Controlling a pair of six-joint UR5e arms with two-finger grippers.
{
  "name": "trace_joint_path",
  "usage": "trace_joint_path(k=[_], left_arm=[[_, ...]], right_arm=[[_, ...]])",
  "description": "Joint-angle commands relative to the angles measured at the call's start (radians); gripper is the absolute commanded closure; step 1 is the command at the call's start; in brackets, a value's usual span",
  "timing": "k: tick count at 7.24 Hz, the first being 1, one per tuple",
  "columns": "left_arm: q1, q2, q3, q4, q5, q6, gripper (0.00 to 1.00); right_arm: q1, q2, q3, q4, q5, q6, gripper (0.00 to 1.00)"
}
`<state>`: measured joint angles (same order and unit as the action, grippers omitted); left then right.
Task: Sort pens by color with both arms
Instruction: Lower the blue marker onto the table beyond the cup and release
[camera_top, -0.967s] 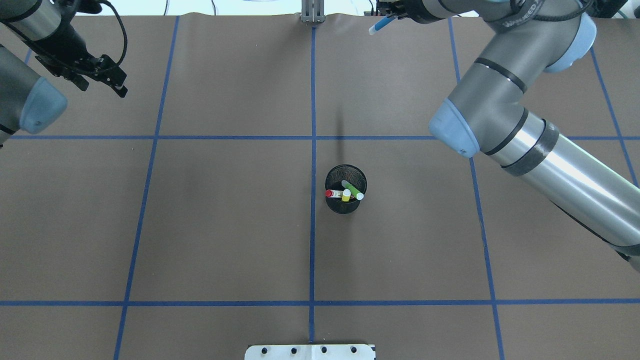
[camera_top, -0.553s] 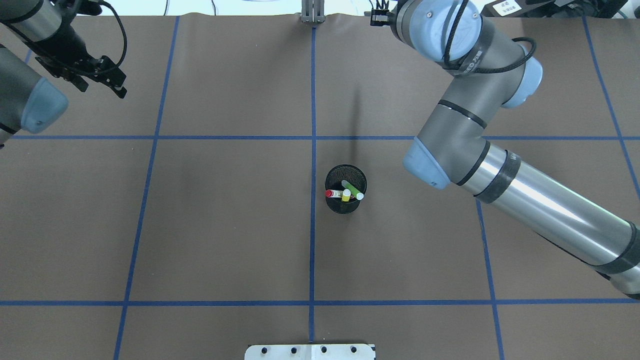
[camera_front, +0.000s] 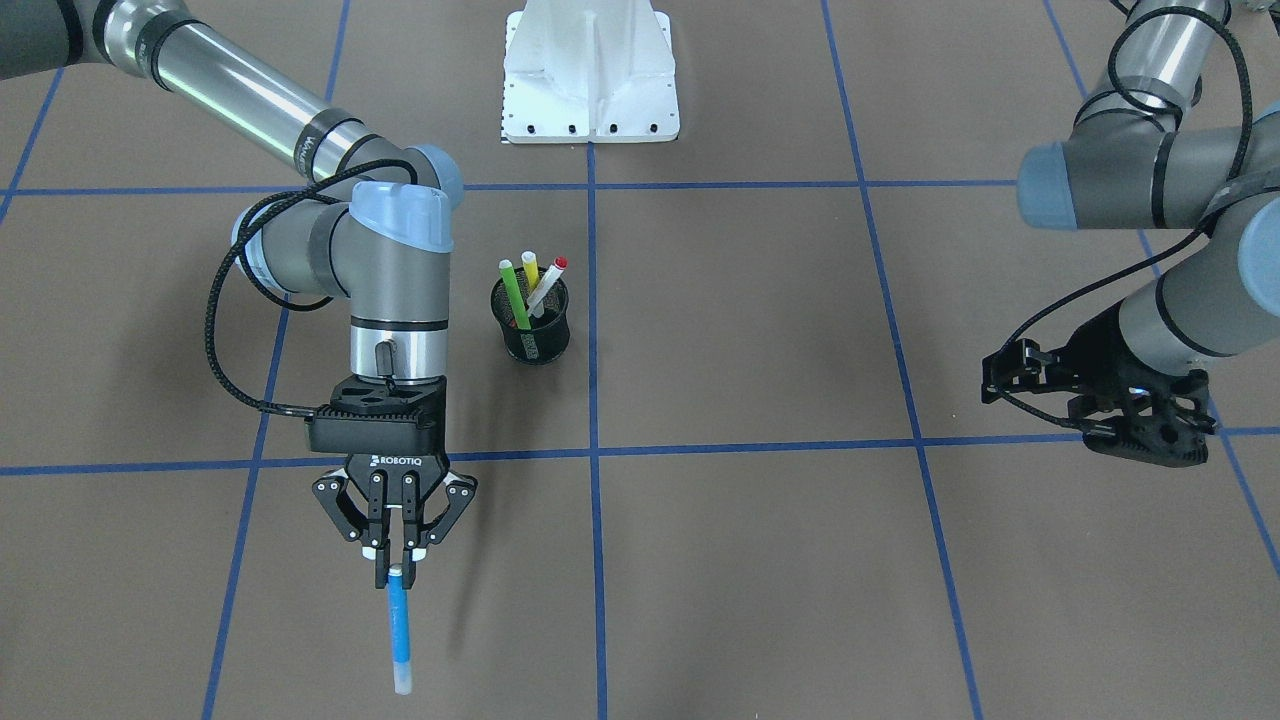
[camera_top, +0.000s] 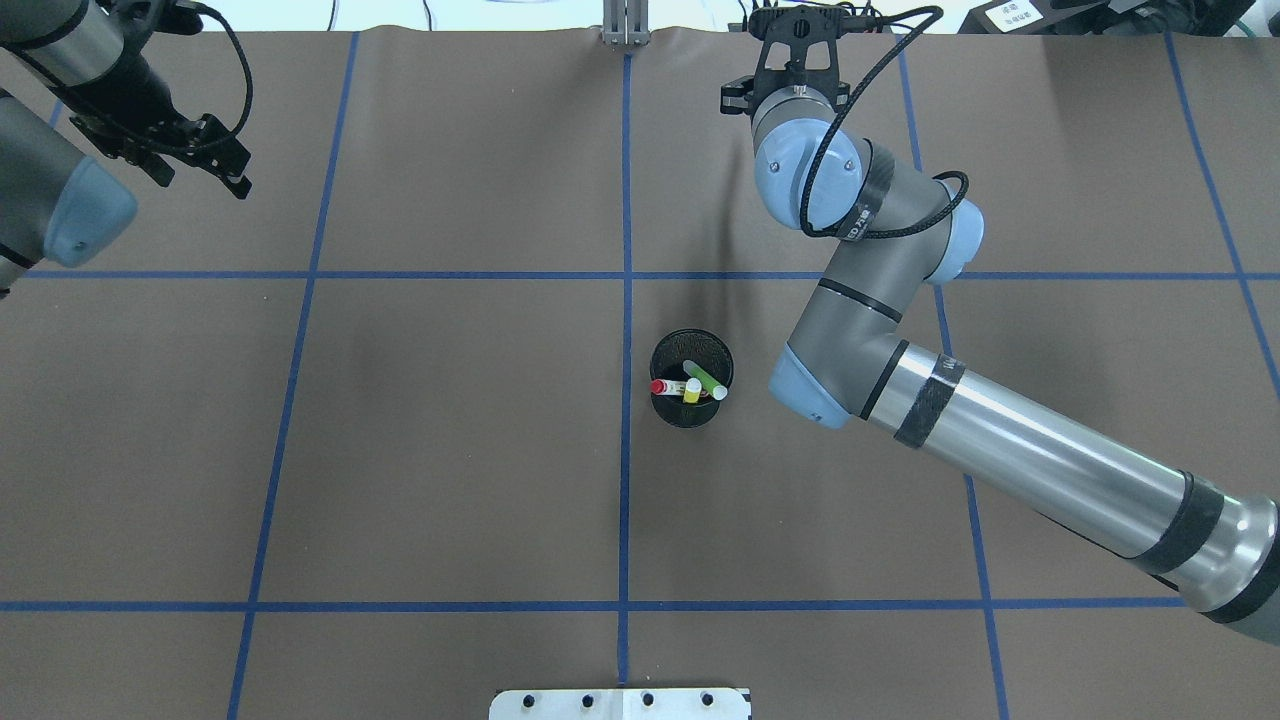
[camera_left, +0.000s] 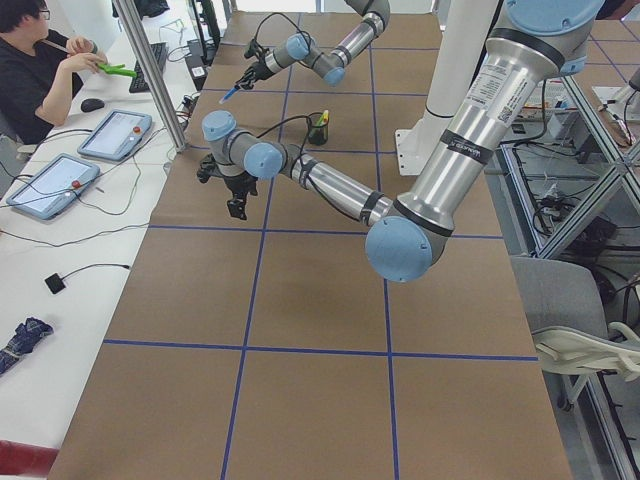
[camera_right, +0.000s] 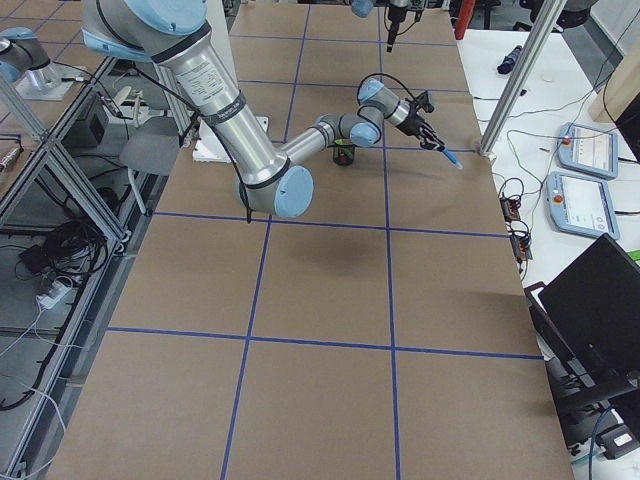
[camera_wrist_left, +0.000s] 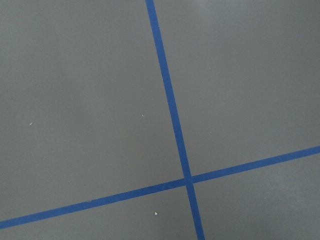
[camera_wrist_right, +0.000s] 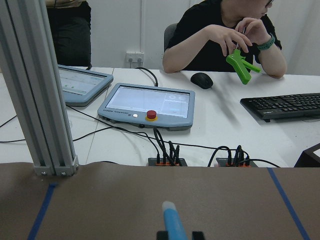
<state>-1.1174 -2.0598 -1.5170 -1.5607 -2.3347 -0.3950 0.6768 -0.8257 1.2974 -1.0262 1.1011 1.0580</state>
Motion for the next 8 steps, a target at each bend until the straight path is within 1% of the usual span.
trace_joint_path(k=[1, 2, 3, 5, 8], left_arm=[[0.002, 0.001, 0.035, -0.033, 0.002, 0.001, 0.0], [0.002, 0.0, 0.046, -0.035, 0.002, 0.001, 0.0], [0.002, -0.002, 0.047, -0.035, 0.024, 0.001, 0.0], [0.005, 0.001, 0.049, -0.036, 0.032, 0.001, 0.0], [0.017, 0.0, 0.084, -0.062, 0.034, 0.001, 0.0]], right_arm=[[-0.048, 0.019, -0.024, 0.021, -0.032, -0.001, 1.0], [-0.054, 0.019, -0.05, 0.064, -0.032, -0.006, 1.0], [-0.054, 0.019, -0.078, 0.116, -0.032, -0.01, 1.0], [-0.062, 0.019, -0.101, 0.187, -0.032, -0.012, 1.0], [-0.085, 0.04, -0.102, 0.19, -0.07, -0.012, 1.0]])
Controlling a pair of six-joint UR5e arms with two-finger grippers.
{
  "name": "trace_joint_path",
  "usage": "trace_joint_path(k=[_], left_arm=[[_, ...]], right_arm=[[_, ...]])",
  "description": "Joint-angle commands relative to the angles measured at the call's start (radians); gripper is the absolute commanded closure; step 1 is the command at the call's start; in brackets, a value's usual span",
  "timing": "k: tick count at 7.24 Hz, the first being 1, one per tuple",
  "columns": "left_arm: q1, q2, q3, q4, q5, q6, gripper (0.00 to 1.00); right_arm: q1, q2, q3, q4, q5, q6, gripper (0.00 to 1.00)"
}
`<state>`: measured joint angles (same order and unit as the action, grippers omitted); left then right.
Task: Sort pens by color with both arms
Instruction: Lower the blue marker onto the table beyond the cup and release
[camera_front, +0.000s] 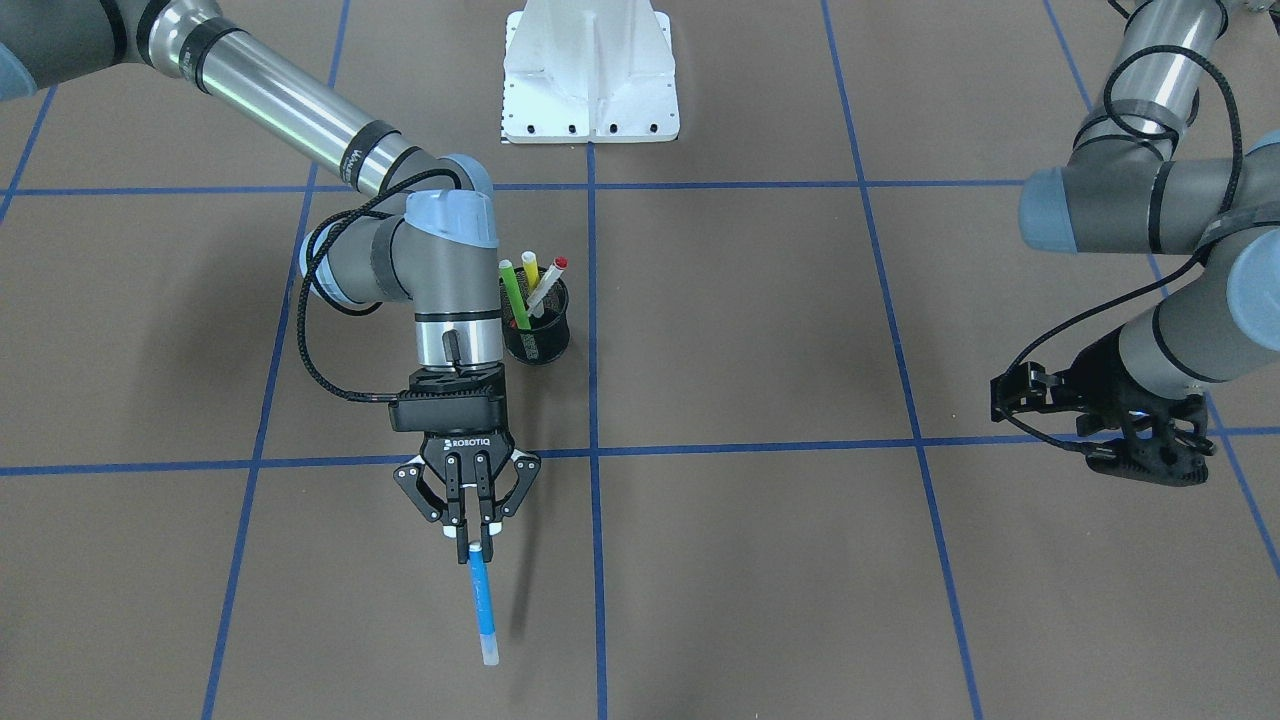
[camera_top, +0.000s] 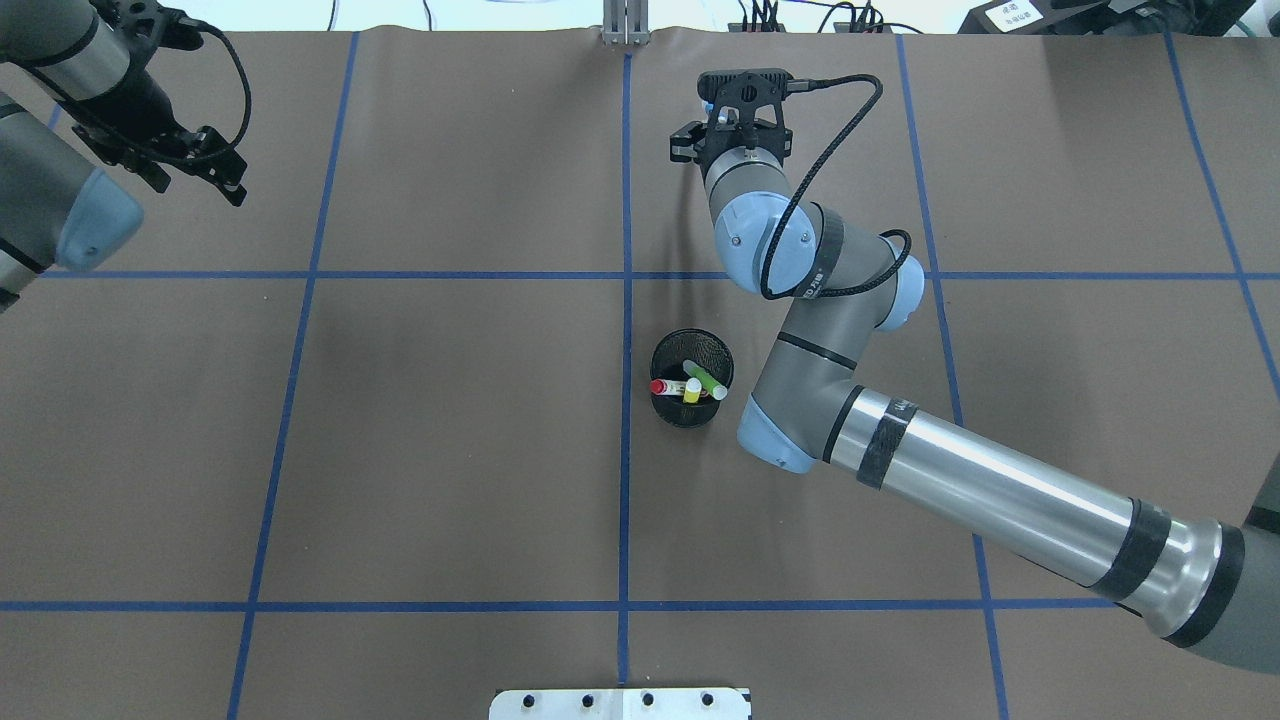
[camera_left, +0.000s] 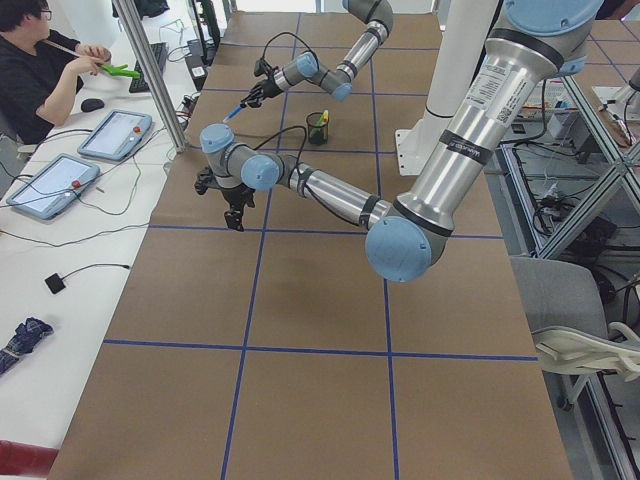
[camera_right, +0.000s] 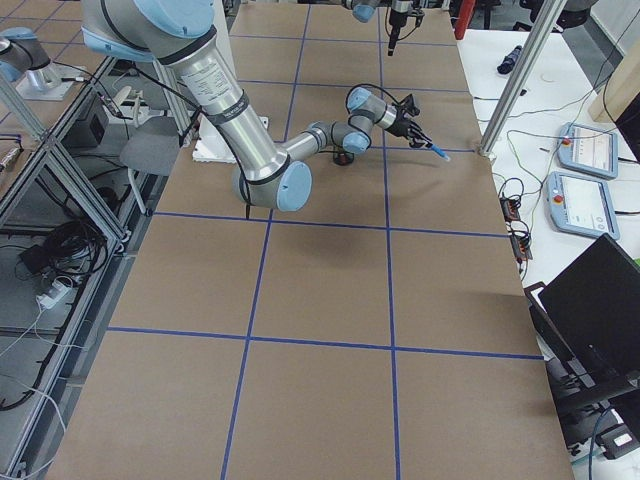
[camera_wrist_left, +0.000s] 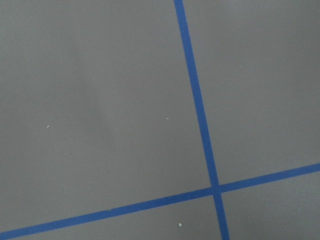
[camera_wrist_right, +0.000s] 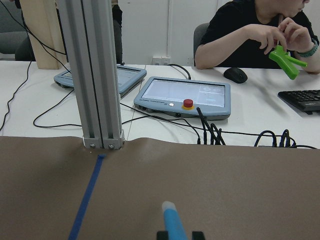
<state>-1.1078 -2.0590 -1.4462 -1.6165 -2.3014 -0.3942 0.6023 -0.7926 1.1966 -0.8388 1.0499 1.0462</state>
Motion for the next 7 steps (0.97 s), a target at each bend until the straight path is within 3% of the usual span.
trace_joint_path(k=[1, 2, 3, 4, 7], left_arm=[[0.008, -0.001, 0.013, -0.006, 0.0, 0.0, 0.0], [0.008, -0.003, 0.013, -0.005, 0.0, -0.002, 0.0], [0.008, -0.003, 0.013, -0.005, 0.0, 0.0, 0.0], [0.008, -0.003, 0.013, -0.005, 0.0, -0.002, 0.0], [0.008, -0.004, 0.01, -0.005, 0.0, -0.005, 0.0]], right_arm=[[-0.01, 0.009, -0.011, 0.004, -0.021, 0.0, 1.0], [-0.012, 0.007, -0.011, 0.003, -0.021, 0.0, 1.0], [-0.013, 0.007, -0.014, 0.003, -0.03, 0.0, 0.09], [-0.027, 0.012, -0.02, 0.004, -0.06, 0.0, 0.0], [-0.029, 0.027, -0.009, 0.006, -0.047, 0.002, 0.0]])
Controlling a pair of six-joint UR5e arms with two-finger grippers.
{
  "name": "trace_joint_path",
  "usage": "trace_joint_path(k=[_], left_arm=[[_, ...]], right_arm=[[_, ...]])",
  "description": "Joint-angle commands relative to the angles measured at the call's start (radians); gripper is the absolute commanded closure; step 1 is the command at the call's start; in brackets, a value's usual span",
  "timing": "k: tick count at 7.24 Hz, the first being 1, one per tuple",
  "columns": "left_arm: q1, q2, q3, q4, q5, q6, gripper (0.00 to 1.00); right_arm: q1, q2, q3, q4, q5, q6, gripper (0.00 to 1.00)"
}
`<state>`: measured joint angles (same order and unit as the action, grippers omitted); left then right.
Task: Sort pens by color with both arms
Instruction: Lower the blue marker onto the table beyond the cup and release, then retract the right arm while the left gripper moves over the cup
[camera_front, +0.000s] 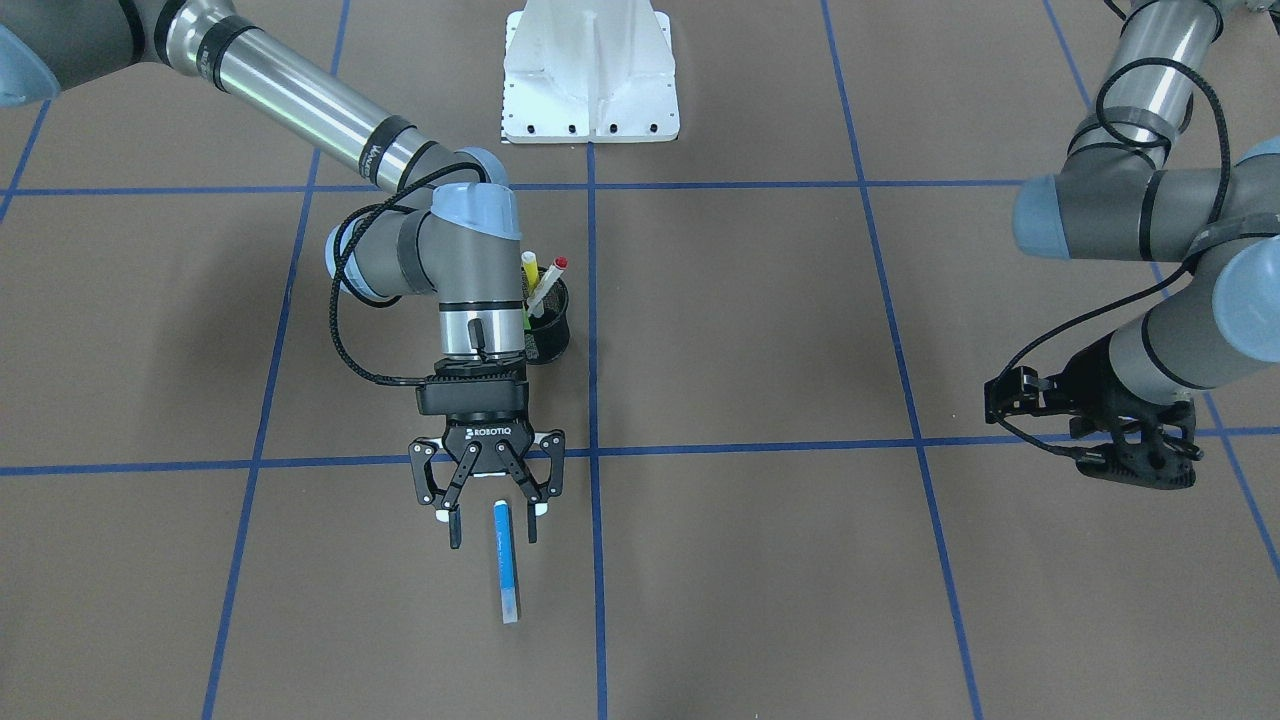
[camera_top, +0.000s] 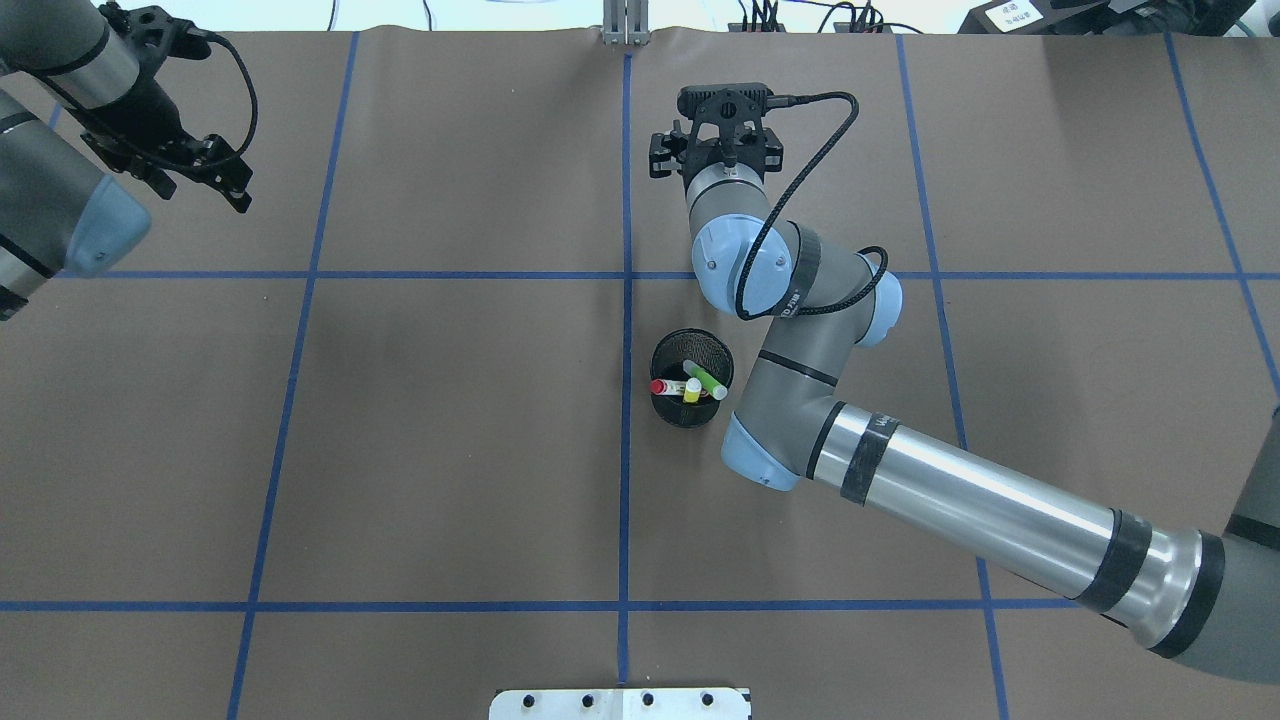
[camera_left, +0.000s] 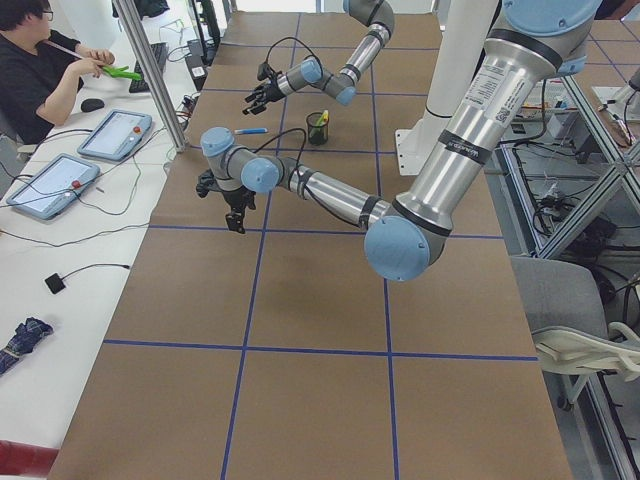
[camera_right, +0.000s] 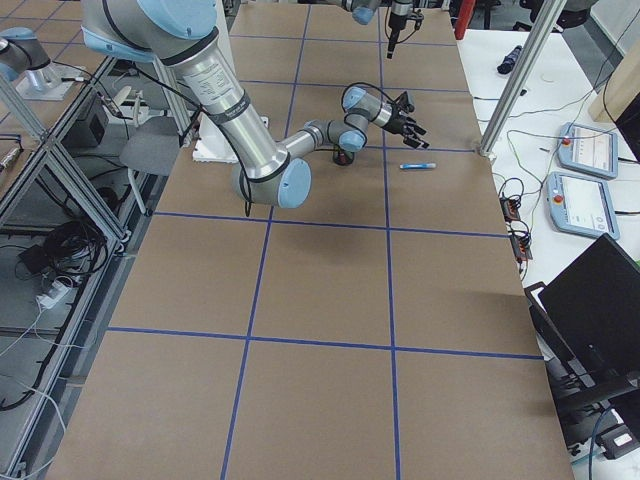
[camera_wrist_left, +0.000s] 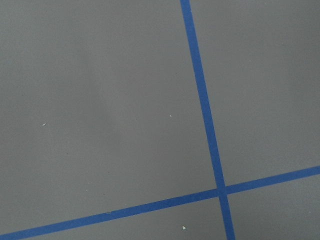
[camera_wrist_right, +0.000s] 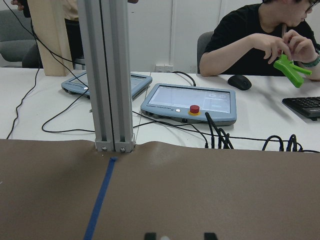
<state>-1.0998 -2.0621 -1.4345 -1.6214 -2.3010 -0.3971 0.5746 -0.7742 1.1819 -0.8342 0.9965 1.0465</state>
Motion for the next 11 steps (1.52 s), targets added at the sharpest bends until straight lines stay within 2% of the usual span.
trace_joint_path(k=[1, 2, 4, 6, 7, 8, 9, 10, 11], left_arm=[[0.0, -0.01, -0.003, 0.002, 0.0, -0.006, 0.0], [0.0, -0.028, -0.004, 0.005, 0.0, -0.008, 0.0], [0.029, -0.142, 0.005, 0.024, -0.003, -0.028, 0.0], [0.086, -0.208, -0.004, 0.011, -0.008, -0.149, 0.0], [0.125, -0.214, -0.03, -0.029, -0.005, -0.151, 0.0], [0.161, -0.201, -0.041, -0.138, -0.003, -0.152, 0.0], [0.173, -0.184, -0.043, -0.264, -0.005, -0.164, 0.01], [0.201, -0.181, -0.046, -0.364, -0.006, -0.205, 0.01], [0.234, -0.182, -0.047, -0.435, -0.005, -0.209, 0.01]], right_arm=[[0.01, 0.01, 0.027, 0.001, 0.055, 0.001, 0.0], [0.037, 0.01, 0.062, -0.002, 0.117, 0.001, 0.0], [0.141, 0.004, 0.117, -0.029, 0.366, -0.006, 0.01], [0.322, 0.004, 0.218, -0.287, 0.733, 0.0, 0.01], [0.415, 0.003, 0.228, -0.362, 0.908, -0.006, 0.01], [0.482, -0.003, 0.226, -0.385, 1.042, -0.006, 0.01], [0.537, -0.005, 0.226, -0.469, 1.177, -0.008, 0.01], [0.562, -0.01, 0.228, -0.529, 1.262, -0.013, 0.01], [0.57, -0.035, 0.229, -0.533, 1.272, -0.019, 0.0]])
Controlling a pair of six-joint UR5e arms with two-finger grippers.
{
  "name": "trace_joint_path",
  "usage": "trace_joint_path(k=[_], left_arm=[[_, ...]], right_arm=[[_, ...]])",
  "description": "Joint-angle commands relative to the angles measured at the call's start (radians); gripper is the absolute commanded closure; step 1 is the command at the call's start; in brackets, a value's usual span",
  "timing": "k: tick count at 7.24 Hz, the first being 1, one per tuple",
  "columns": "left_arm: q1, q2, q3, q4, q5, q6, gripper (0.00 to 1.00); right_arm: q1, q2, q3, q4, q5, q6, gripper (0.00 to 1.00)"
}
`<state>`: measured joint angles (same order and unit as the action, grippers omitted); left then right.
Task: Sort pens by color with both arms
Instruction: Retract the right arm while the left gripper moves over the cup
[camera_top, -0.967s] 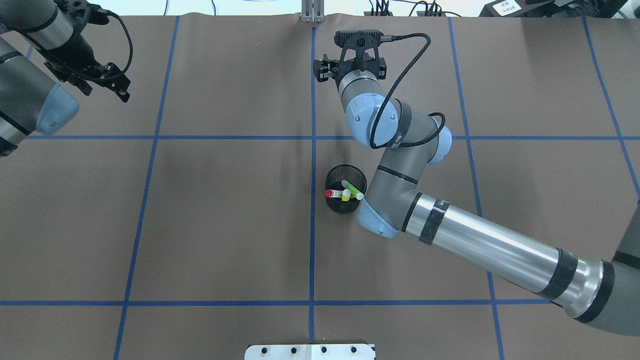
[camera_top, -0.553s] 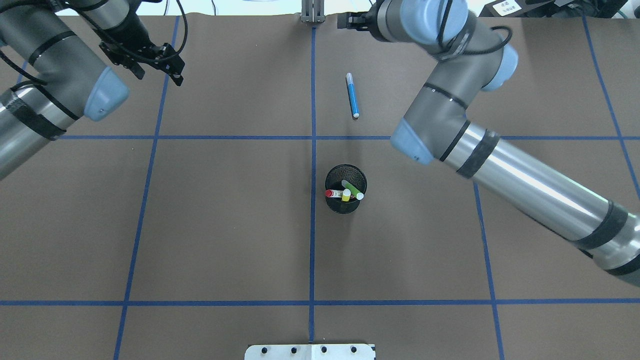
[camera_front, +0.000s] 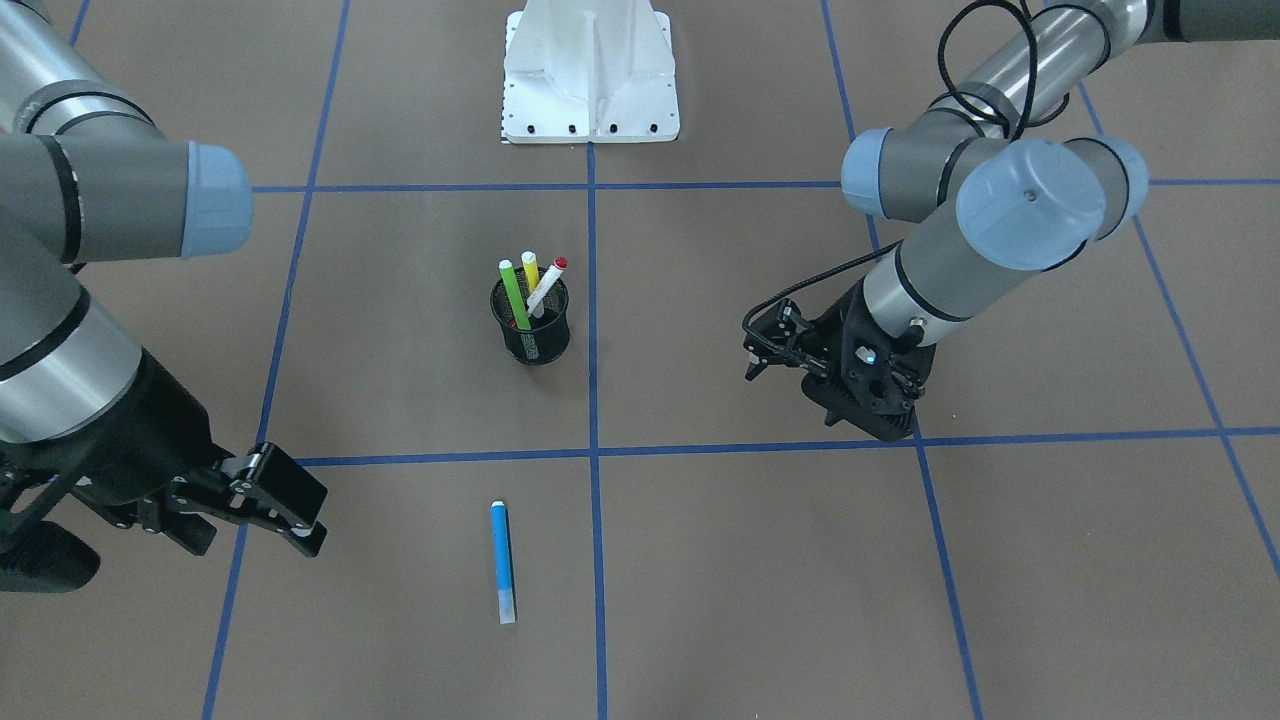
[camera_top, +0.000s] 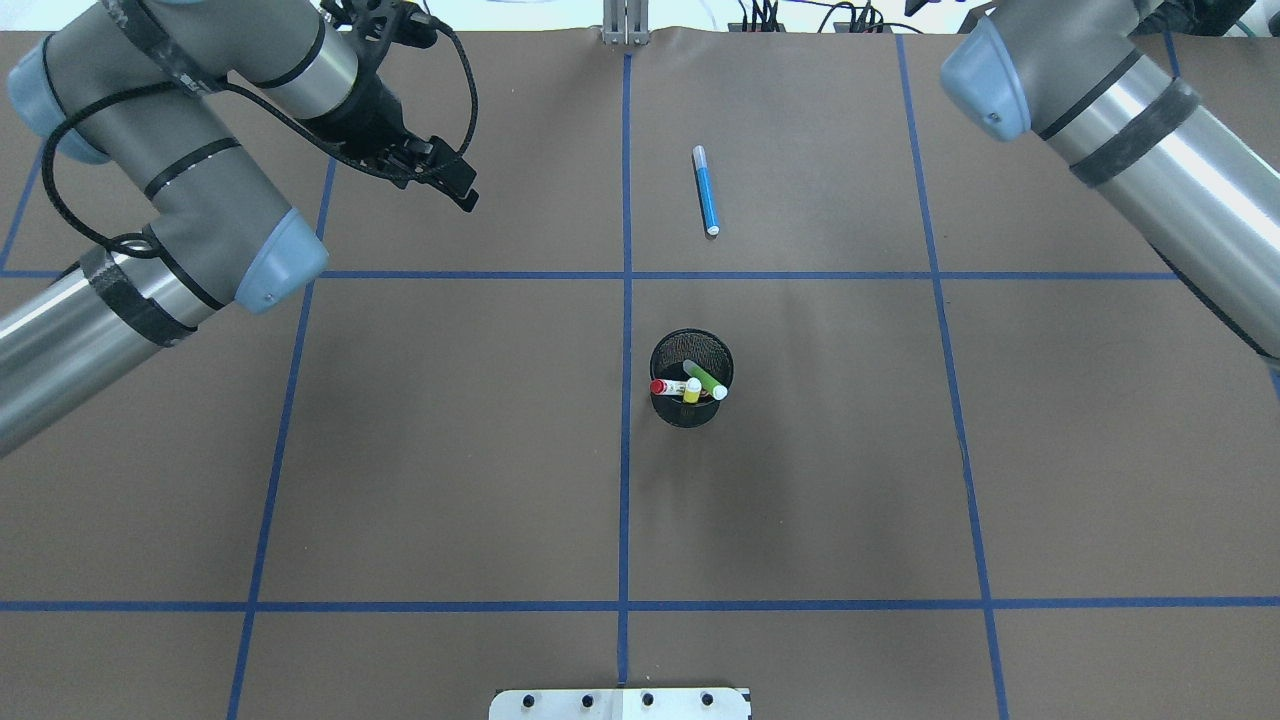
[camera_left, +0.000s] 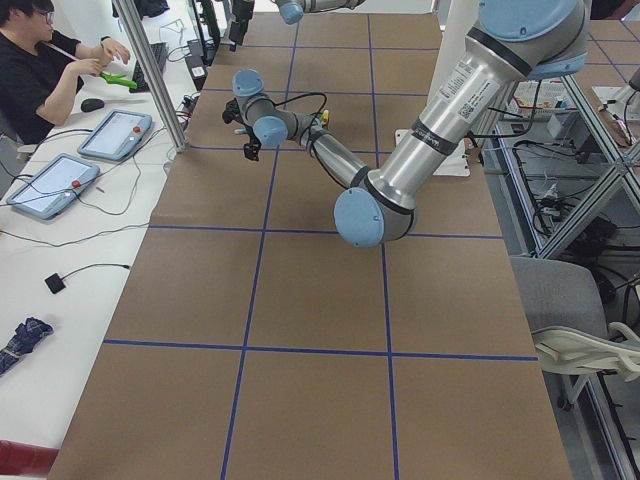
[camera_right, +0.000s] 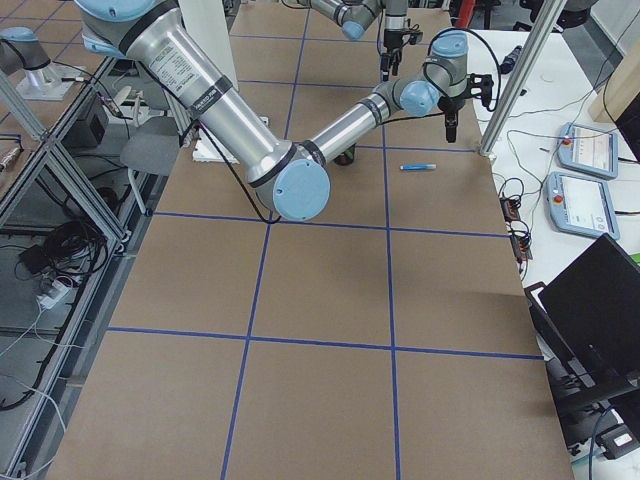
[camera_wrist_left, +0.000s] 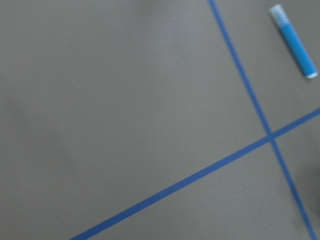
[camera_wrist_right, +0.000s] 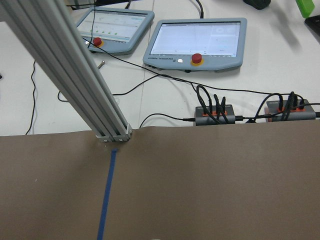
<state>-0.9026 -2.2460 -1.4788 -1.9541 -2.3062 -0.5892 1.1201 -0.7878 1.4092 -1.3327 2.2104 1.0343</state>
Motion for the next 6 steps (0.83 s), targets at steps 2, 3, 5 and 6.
trace_joint_path(k=[2, 3, 5, 6], left_arm=[[0.089, -0.044, -0.017, -0.1, -0.007, -0.017, 0.02], [0.114, -0.067, -0.011, -0.097, -0.007, -0.011, 0.02], [0.136, -0.14, 0.014, -0.05, -0.009, 0.002, 0.02], [0.142, -0.234, 0.038, 0.084, -0.027, 0.018, 0.02]], right_arm=[[0.026, -0.057, 0.001, -0.036, 0.072, -0.025, 0.01], [0.027, -0.07, 0.0, -0.043, 0.109, -0.025, 0.01], [0.04, -0.088, 0.002, -0.049, 0.139, -0.025, 0.0], [0.04, -0.1, 0.001, -0.048, 0.14, -0.025, 0.0]])
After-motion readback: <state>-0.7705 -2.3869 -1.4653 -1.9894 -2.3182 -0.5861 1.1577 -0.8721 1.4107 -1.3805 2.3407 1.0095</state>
